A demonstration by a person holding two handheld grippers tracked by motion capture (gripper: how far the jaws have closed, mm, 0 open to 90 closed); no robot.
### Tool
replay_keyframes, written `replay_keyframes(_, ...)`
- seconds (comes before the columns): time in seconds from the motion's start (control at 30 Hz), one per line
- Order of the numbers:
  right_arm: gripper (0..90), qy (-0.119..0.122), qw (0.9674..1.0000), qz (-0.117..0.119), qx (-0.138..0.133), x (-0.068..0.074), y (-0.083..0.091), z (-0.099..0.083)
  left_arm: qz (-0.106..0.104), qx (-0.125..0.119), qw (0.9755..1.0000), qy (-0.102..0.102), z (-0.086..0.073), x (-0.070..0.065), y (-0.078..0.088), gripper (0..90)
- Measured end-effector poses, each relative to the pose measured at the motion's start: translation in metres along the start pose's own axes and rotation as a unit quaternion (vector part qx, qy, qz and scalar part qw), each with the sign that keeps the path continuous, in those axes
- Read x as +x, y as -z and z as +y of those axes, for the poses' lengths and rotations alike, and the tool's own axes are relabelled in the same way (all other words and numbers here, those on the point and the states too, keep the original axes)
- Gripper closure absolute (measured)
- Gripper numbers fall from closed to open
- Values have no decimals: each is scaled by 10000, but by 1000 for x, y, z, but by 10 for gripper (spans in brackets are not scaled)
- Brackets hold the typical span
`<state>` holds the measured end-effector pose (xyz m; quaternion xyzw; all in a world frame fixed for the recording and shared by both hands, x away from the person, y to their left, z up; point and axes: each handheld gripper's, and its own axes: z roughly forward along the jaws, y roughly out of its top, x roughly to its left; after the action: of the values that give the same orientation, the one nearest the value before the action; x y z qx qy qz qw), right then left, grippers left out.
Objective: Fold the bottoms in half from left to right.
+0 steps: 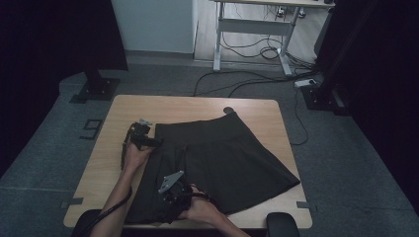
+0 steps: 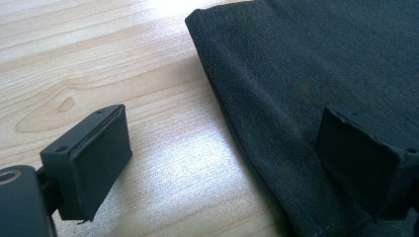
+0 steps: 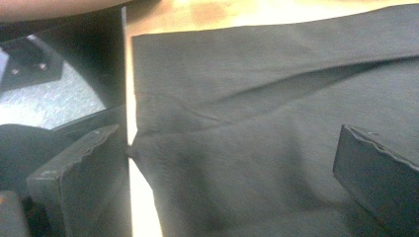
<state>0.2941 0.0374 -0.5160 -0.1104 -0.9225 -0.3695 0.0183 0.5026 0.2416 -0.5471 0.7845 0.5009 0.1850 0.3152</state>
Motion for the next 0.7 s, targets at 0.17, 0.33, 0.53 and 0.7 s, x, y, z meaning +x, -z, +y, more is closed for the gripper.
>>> replay_keyframes(0.17,0,131,9998,73,114,7,-11,2,-5,9,10000,-2,0,0,0,65)
replay_keyframes(0.33,0,280,9992,68,282,12,-24,2,-46,15,10000,-11,0,0,0,59)
replay_keyframes(0.53,65,566,9967,-200,555,16,-36,1,-23,12,10000,-4,1,0,0,59)
replay_keyframes(0.7,430,512,9963,-409,559,13,-29,5,-52,-53,10000,-48,1,0,0,151)
